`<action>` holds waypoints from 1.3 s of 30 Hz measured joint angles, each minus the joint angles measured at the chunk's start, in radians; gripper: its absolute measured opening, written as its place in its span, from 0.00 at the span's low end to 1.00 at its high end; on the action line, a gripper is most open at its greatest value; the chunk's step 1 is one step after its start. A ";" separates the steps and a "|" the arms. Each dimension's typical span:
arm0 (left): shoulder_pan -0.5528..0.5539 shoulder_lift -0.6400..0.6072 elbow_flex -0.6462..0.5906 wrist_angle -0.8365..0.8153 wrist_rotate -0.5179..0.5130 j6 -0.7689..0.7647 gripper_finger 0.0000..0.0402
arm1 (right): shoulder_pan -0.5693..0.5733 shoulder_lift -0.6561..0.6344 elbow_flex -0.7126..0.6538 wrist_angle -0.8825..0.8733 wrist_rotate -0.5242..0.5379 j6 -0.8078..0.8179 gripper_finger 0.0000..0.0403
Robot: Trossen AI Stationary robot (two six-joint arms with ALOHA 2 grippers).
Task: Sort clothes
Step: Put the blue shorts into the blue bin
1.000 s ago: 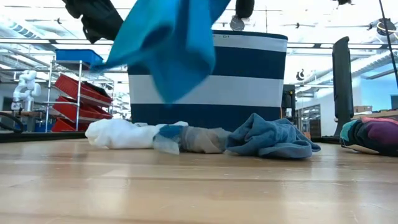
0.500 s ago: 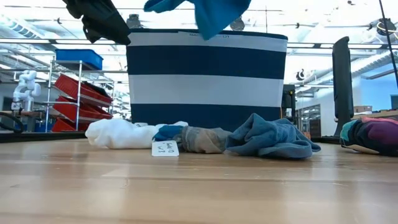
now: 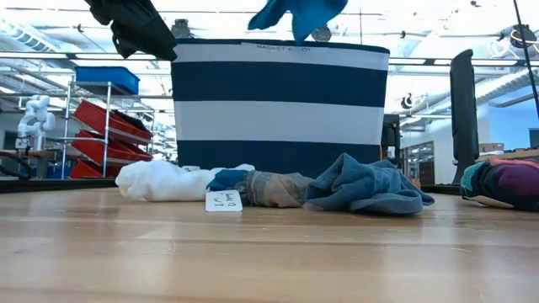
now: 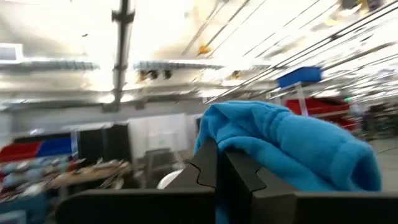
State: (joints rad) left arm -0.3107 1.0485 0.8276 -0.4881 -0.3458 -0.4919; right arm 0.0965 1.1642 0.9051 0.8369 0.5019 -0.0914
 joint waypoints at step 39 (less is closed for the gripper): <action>0.000 0.000 0.000 0.001 -0.034 0.001 0.36 | -0.418 0.228 0.013 -0.662 -0.012 0.219 0.00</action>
State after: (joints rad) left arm -0.3107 1.0485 0.8272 -0.4873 -0.3801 -0.4908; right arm -0.3210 1.3921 0.9178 0.1748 0.4895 0.1272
